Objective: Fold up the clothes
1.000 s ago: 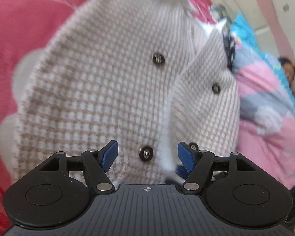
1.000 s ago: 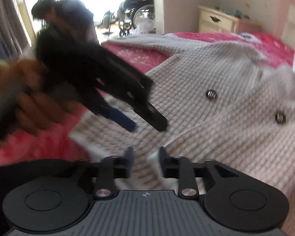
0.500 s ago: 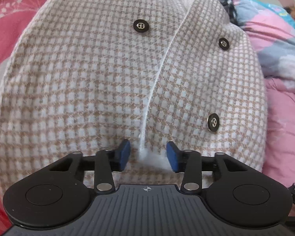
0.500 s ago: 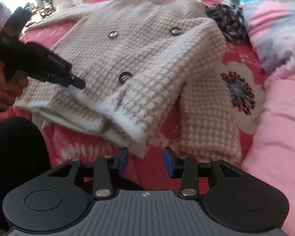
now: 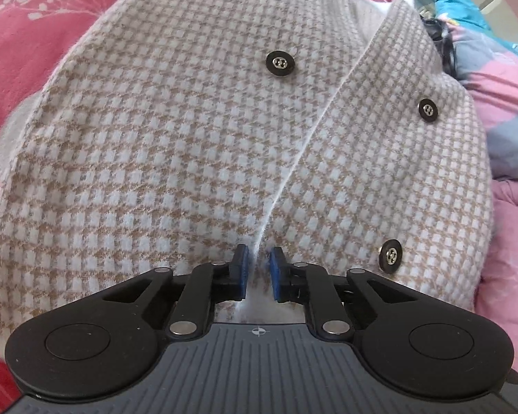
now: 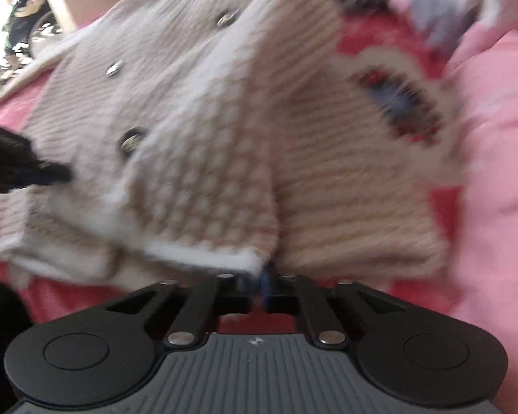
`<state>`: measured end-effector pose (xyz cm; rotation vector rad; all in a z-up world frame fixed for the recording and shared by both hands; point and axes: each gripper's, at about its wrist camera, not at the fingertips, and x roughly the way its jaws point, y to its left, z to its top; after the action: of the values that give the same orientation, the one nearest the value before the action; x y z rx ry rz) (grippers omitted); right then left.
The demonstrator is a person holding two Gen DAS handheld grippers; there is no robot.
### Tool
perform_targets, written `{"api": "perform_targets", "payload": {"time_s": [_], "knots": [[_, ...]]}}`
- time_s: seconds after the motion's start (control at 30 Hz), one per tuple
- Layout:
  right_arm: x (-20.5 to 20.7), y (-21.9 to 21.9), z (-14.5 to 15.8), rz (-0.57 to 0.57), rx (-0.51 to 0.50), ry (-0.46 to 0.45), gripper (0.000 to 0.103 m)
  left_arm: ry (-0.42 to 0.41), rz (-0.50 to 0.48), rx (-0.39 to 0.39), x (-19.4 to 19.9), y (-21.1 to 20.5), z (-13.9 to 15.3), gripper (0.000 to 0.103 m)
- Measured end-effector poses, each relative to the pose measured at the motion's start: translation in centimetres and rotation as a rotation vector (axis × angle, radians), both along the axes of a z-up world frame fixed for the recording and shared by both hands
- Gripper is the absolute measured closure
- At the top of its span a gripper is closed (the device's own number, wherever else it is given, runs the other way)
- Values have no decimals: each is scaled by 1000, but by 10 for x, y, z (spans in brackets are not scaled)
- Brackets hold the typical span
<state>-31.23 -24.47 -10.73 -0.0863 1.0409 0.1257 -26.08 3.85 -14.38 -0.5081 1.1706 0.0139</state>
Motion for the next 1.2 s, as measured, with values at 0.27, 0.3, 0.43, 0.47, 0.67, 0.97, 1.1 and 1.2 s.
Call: {"api": "perform_targets", "payload": {"time_s": [0.27,0.3,0.43,0.47,0.67,0.97,1.1,1.2], "knots": [[-24,-2,46,151,-259,-170,101,-45,-80,-51,-8,-11,23,101],[-22,-7,33,148,-250,-98,101,-56,-99,-43,-12,-14,28,101],[-23,-17,11,114,-198,26,100,-35,-127,-11,-17,-23,24,102],[-23,-16,14,112,-199,14,100,-25,-122,-18,-18,-22,22,102],[-18,-21,10,99,-180,25,100,-24,-146,-66,-29,-22,35,102],[-20,-16,6,94,-196,33,99,-52,-135,-20,-28,-24,17,102],[-17,-16,0,63,-193,47,95,-139,-122,-44,-24,-13,38,102],[-16,-15,-1,46,-202,69,81,-127,-153,-7,-15,-15,27,100]]}}
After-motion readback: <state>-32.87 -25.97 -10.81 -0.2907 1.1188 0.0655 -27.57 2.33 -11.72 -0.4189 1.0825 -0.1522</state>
